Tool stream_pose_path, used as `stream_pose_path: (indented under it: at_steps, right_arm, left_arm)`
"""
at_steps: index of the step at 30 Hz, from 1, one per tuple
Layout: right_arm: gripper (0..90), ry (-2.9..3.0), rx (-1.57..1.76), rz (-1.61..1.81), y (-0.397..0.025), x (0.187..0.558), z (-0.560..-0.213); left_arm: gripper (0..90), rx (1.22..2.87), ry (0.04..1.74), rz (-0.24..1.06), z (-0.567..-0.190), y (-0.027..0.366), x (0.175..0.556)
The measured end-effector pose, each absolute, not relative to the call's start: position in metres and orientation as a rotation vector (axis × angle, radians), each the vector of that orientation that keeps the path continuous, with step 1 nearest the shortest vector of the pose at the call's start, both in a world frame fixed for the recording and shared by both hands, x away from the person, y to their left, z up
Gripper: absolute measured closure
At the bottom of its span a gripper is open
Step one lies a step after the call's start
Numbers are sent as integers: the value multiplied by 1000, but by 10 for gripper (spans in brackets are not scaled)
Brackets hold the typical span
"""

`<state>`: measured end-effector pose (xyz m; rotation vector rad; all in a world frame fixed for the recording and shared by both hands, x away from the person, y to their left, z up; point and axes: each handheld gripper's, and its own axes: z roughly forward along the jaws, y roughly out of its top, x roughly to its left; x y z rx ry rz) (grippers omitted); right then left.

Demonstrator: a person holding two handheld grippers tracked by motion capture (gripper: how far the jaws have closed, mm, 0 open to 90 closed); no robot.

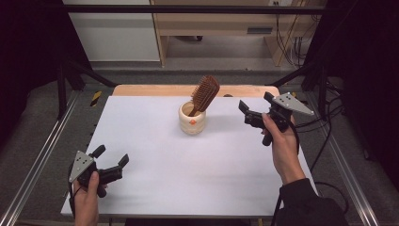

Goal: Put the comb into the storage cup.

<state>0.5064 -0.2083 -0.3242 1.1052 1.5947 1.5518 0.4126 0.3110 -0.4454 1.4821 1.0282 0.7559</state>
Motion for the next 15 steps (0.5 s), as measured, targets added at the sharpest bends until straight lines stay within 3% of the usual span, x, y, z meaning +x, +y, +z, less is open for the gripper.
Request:
stream_pose_path:
  at_steps: [15]
  right_arm:
    - [21, 1590, 1125, 1530, -228, 495, -333]
  left_arm:
    - [15, 1472, 1030, 758, -443, 315, 408]
